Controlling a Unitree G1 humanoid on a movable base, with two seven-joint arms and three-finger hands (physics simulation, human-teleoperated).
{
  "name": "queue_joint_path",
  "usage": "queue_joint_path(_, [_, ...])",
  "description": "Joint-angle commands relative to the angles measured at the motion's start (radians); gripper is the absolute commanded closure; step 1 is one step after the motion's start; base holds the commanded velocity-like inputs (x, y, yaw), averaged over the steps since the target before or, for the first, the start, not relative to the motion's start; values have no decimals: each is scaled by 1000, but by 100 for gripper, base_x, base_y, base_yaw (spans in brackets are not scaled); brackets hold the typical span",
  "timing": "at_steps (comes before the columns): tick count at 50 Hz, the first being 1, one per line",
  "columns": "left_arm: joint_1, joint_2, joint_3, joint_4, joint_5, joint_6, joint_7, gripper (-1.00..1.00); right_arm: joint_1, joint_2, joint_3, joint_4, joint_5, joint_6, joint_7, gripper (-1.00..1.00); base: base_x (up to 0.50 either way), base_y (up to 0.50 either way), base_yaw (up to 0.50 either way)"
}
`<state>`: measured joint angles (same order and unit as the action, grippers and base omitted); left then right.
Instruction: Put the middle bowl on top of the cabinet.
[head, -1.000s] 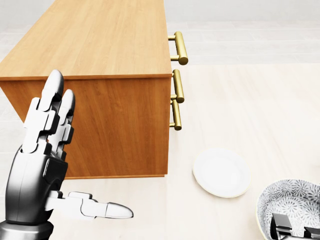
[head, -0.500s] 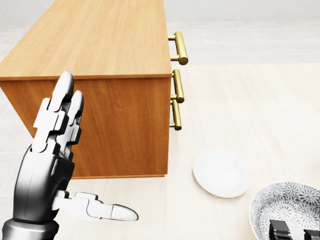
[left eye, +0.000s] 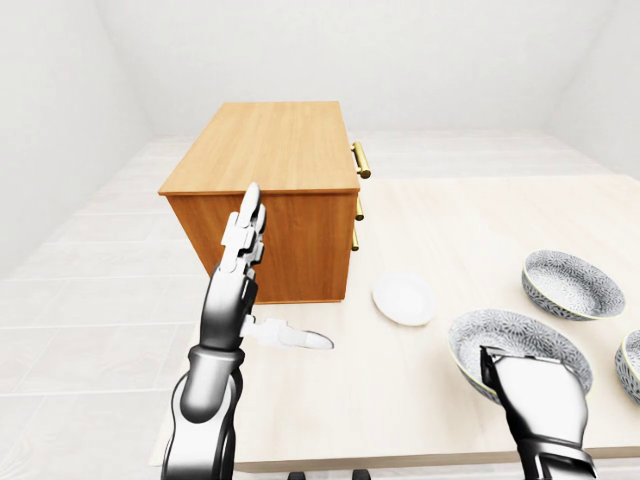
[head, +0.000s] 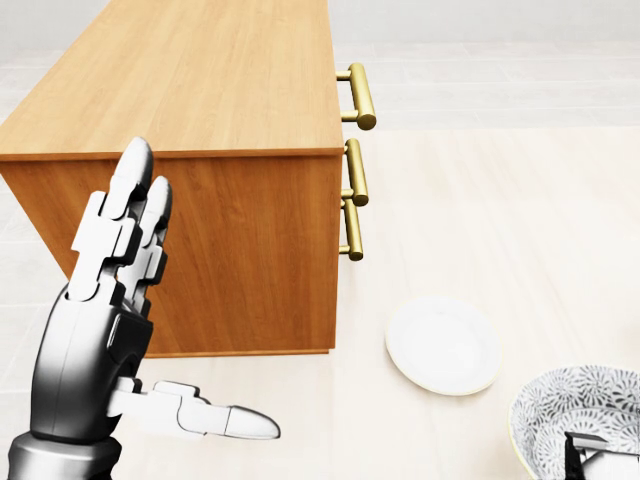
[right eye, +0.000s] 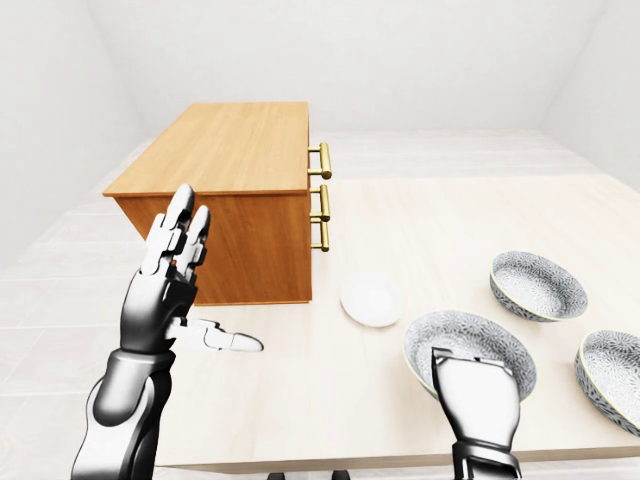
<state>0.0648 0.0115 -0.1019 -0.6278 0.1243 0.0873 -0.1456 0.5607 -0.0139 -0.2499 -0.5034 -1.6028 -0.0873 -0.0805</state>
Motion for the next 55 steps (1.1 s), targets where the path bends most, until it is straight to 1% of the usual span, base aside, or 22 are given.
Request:
queue_joint_path(1, [-1,-1,0,2,3,0,3,-100,-8,41,-51,-145,5,0,64,100,0,0,0])
queue_joint_path(6, [0,-1,-1,10,0,0,1,-100,-25,64,-76,-145,6,0,64,100,0,0,0])
queue_joint_path(14, [-6,-1,-1,15,0,0,-1,-100,-67,74,-103,-240,25,0,165,100,0,0,0])
queue_joint_path(18, [-9,-1,-2,12,0,0,-2,-100,-92,79,-100,-241,14,0,184,100,0,0,0])
queue_joint_path(24, [-6,-1,0,9,-2,0,-2,-100,-134,74,-93,-284,27,0,255,100,0,0,0])
queue_joint_path(27, [-4,0,0,14,-2,0,-2,-100,-159,68,-86,-306,32,0,295,100,0,0,0])
queue_joint_path(28, [-5,0,-1,9,-1,0,-2,-100,-174,56,-79,-314,24,0,317,100,0,0,0])
queue_joint_path(31, [-6,0,4,6,-4,0,-3,-100,-198,46,-73,-317,21,0,344,100,0,0,0])
queue_joint_path(36, [-2,0,3,2,-3,0,-2,-100,-214,40,-63,-310,17,0,352,100,0,0,0])
queue_joint_path(41, [-1,0,3,-2,-4,0,-2,-100,-268,15,-57,-327,33,0,415,100,0,0,0])
queue_joint_path(55, [0,0,0,0,-4,0,-5,-100,-372,-35,-34,-319,38,0,497,100,0,0,0])
